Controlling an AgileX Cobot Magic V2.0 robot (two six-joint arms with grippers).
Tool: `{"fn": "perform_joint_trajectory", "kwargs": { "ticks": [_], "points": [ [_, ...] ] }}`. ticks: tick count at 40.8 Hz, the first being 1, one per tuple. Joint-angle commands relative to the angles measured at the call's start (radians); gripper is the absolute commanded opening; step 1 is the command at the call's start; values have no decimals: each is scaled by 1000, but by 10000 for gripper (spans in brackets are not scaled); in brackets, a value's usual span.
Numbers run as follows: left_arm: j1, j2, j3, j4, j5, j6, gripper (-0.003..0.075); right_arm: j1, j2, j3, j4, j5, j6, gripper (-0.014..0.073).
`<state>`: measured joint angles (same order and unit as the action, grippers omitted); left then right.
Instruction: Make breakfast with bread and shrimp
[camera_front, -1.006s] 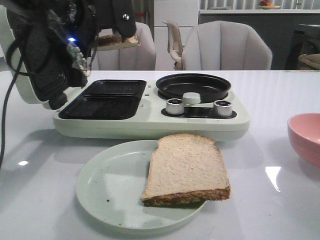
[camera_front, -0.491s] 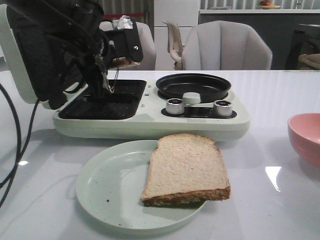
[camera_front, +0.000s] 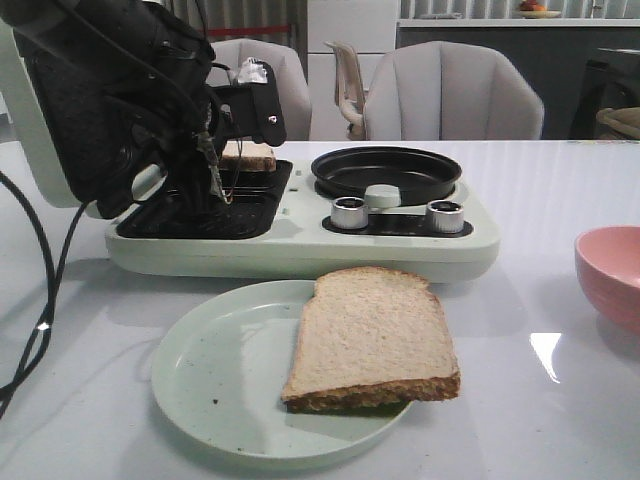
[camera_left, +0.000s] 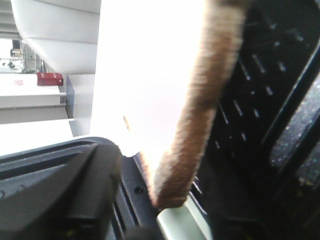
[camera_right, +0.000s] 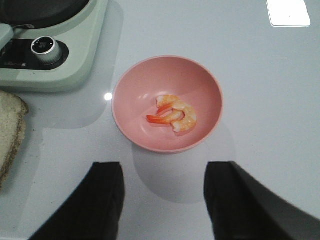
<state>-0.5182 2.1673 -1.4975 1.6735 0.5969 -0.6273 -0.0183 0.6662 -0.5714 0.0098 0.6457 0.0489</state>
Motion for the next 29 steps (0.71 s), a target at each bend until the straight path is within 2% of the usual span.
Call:
{"fn": "perform_joint_trajectory", "kwargs": {
  "ticks": [1,9,13,20,29],
  "points": [
    [-13,-88,-29,5,58,-11,475,0,8,-36,-10,-70,-3,476],
    [-40,-192,1,-78,79,1,475,0,8,-36,-10,-70,-3,476],
    [-76,-263,37,-166,117,66,475,0,8,-36,-10,-70,-3,476],
    [-182,-399,55,-540,261,233,475,0,8,-36,-10,-70,-3,476],
    [-286,-601,55,-1002,407,367,472,0,8,-36,-10,-70,-3,476]
  ]
}}
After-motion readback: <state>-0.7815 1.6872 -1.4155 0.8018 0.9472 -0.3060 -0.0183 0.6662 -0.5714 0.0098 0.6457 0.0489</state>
